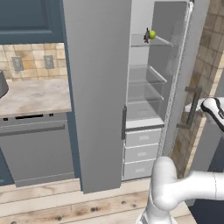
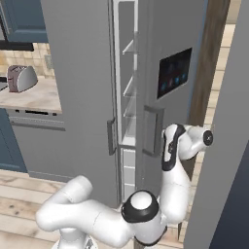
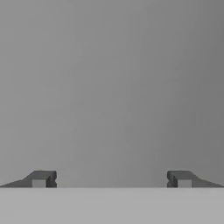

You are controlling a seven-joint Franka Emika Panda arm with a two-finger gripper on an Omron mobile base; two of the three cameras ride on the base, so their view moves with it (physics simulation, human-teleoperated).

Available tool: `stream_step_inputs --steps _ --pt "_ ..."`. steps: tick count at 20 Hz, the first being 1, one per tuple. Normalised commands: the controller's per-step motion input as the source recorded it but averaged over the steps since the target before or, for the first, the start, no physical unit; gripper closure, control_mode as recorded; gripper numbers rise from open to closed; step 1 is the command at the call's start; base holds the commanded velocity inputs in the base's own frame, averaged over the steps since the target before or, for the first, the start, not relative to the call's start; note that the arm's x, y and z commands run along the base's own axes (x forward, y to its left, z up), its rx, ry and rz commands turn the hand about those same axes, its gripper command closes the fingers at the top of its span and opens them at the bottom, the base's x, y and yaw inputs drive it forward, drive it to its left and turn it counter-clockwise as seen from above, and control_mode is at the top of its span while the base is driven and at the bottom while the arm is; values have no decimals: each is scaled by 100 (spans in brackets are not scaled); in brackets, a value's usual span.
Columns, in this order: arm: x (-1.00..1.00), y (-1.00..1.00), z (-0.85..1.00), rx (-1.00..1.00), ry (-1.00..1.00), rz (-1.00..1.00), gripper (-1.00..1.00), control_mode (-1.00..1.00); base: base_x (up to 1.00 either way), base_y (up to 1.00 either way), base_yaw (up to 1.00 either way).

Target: Pick up the frozen fish from the freezer, place it on any shelf in the fridge, and close the fridge and freezer doors when done.

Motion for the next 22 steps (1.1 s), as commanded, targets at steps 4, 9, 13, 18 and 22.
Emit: stream_step_inputs --steps 4,9,13,18,22 --pt "81 100 39 0 -11 -2 -100 -100 0 0 0" --pt "97 89 34 2 -4 -8 -100 -100 0 0 0" --pt "93 29 32 0 0 -18 -100 -100 0 0 0" --pt "70 3 17 -5 0 -21 -100 -100 0 0 0" --pt "75 0 0 -6 0 -21 -100 -100 0 0 0"
